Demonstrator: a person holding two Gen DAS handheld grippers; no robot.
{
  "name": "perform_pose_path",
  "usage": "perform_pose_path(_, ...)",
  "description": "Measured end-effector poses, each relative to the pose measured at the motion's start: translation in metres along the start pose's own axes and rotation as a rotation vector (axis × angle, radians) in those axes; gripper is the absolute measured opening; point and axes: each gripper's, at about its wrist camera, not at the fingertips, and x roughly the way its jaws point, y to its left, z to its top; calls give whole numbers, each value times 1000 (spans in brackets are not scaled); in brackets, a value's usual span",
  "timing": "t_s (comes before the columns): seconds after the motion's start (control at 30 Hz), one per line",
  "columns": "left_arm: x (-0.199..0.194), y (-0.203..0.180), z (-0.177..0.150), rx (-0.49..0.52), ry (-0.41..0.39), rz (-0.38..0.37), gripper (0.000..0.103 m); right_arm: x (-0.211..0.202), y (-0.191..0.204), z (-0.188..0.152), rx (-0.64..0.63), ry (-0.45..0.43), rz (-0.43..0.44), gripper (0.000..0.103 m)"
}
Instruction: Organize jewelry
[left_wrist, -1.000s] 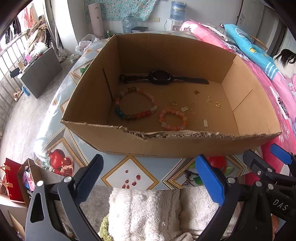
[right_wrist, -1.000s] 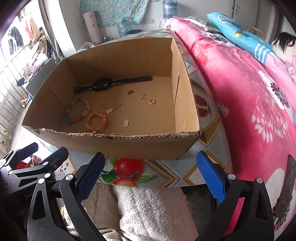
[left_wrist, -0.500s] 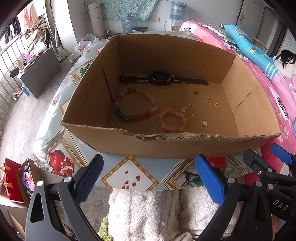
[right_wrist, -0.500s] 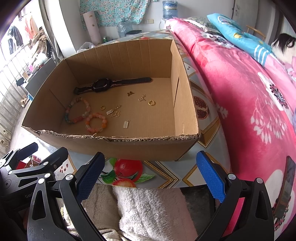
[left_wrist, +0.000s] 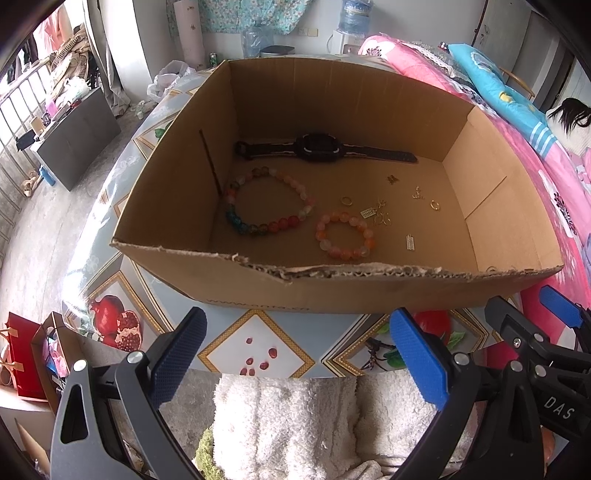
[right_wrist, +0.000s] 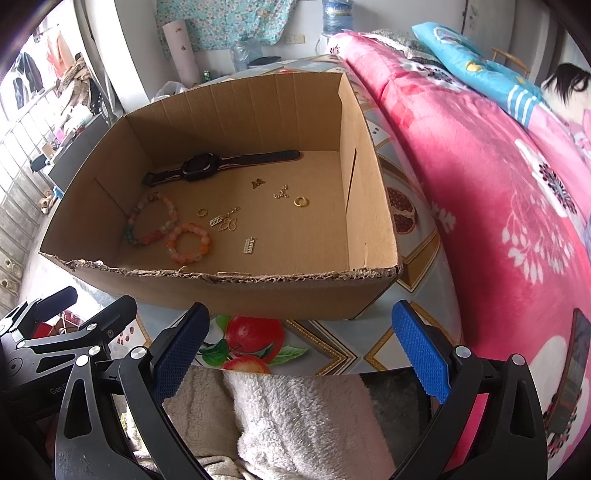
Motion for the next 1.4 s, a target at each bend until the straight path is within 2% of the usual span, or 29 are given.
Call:
perform_pose_path(0.83, 20, 3, 13, 5, 77, 6, 97, 18, 7, 3, 33, 64, -2, 95)
perform_pose_path(1.4, 24, 4, 14, 5, 89, 4, 97, 18, 8, 4, 37, 68, 1, 95)
